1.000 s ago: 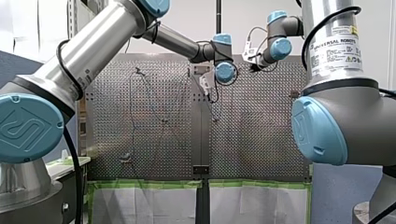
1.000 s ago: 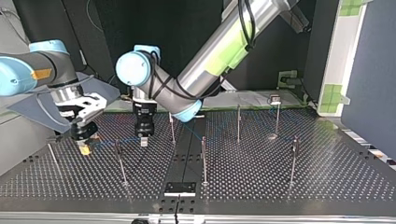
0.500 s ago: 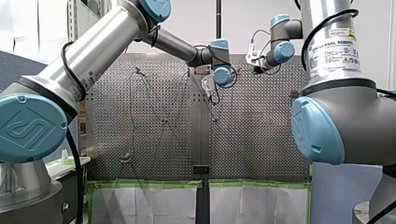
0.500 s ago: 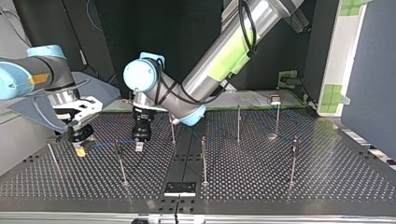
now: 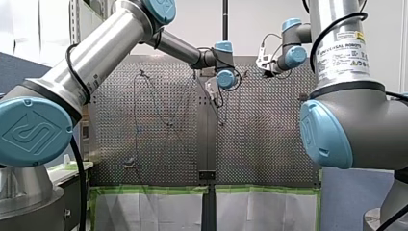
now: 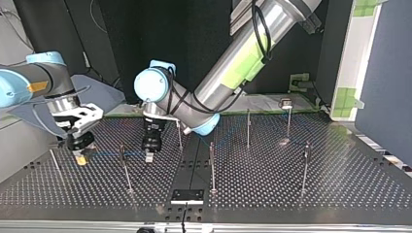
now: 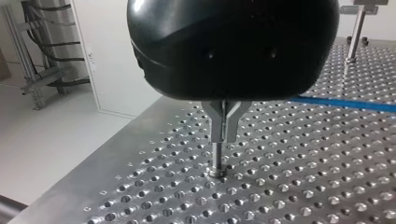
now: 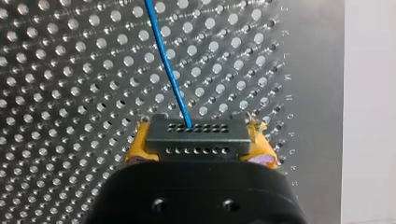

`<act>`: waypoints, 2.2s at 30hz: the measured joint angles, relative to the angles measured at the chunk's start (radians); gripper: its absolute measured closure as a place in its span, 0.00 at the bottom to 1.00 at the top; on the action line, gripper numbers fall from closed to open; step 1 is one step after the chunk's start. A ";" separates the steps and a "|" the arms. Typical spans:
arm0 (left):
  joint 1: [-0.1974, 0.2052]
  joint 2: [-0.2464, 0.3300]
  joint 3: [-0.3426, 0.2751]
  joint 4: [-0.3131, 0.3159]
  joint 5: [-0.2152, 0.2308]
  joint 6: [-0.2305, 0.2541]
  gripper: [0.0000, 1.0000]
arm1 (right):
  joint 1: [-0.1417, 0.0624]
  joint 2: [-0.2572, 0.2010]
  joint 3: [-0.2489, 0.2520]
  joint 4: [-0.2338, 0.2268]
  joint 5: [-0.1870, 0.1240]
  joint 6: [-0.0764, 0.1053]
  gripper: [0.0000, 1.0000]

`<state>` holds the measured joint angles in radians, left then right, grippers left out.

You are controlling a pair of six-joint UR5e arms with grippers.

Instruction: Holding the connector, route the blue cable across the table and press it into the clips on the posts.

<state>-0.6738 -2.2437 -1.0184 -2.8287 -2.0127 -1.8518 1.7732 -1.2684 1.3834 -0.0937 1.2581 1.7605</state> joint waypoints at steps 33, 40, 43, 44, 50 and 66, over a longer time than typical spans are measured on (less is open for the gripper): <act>-0.139 0.027 0.000 -0.292 -0.181 -0.045 0.00 | -0.003 0.000 0.000 0.002 -0.007 -0.013 1.00; -0.196 0.041 -0.021 -0.346 -0.238 -0.035 0.00 | 0.003 0.000 0.000 0.005 -0.008 -0.013 1.00; -0.221 0.062 -0.043 -0.343 -0.258 -0.036 0.00 | 0.004 -0.001 0.000 0.006 -0.008 -0.013 1.00; -0.229 0.069 -0.050 -0.339 -0.260 -0.038 0.00 | 0.004 -0.001 0.000 0.007 -0.008 -0.013 1.00; -0.256 0.120 -0.101 -0.293 -0.230 -0.049 0.00 | 0.004 -0.002 0.000 0.008 -0.007 -0.013 1.00; -0.134 0.265 -0.247 -0.148 -0.102 -0.085 0.00 | 0.014 -0.002 0.000 0.008 -0.006 -0.014 1.00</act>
<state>-0.8074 -1.9790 -1.2650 -2.9771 -2.1146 -1.9365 1.7867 -1.2707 1.3833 -0.0861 1.2522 1.7465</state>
